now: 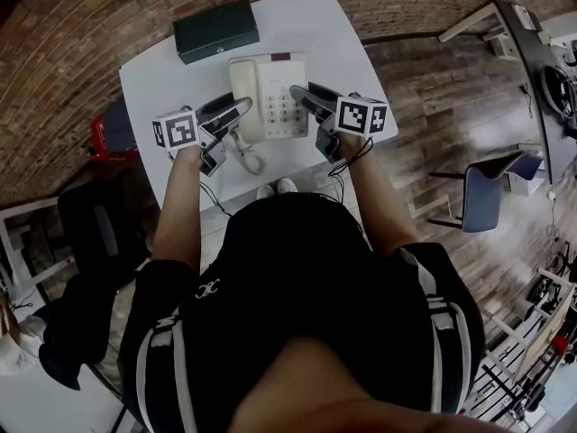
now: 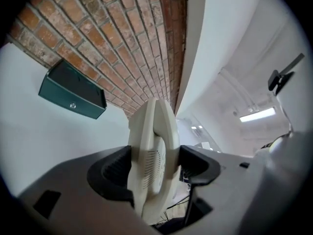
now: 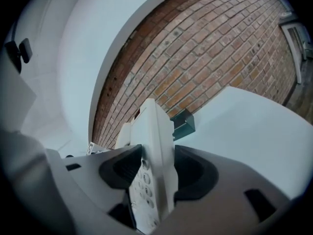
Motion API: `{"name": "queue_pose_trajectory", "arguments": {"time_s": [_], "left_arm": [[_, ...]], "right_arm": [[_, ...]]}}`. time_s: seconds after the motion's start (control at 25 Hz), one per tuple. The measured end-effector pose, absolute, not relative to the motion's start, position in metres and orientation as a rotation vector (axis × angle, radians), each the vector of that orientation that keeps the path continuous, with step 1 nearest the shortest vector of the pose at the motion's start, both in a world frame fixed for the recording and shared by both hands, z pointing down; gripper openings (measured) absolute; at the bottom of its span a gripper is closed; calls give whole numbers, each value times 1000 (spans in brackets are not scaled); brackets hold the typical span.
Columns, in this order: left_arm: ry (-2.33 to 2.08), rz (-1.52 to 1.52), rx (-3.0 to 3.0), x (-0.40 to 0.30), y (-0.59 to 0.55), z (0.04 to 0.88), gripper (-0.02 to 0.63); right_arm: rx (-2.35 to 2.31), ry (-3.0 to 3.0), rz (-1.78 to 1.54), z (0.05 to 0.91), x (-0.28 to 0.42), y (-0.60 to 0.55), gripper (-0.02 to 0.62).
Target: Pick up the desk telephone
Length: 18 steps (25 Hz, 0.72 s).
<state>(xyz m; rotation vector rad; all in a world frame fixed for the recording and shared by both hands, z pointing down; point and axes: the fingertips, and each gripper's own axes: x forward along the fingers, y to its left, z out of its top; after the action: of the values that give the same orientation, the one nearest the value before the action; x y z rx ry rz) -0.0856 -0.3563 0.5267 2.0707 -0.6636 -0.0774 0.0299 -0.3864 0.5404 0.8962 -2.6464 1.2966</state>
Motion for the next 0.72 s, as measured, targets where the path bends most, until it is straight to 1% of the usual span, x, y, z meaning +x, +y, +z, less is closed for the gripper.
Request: {"name": "queue_pose_trajectory", "arguments": {"time_s": [0.72], "left_arm": [[-800,-216,2380,-97,-328,398,302]], "right_arm": [[881,-2933,937,409,18,-368,195]]}}
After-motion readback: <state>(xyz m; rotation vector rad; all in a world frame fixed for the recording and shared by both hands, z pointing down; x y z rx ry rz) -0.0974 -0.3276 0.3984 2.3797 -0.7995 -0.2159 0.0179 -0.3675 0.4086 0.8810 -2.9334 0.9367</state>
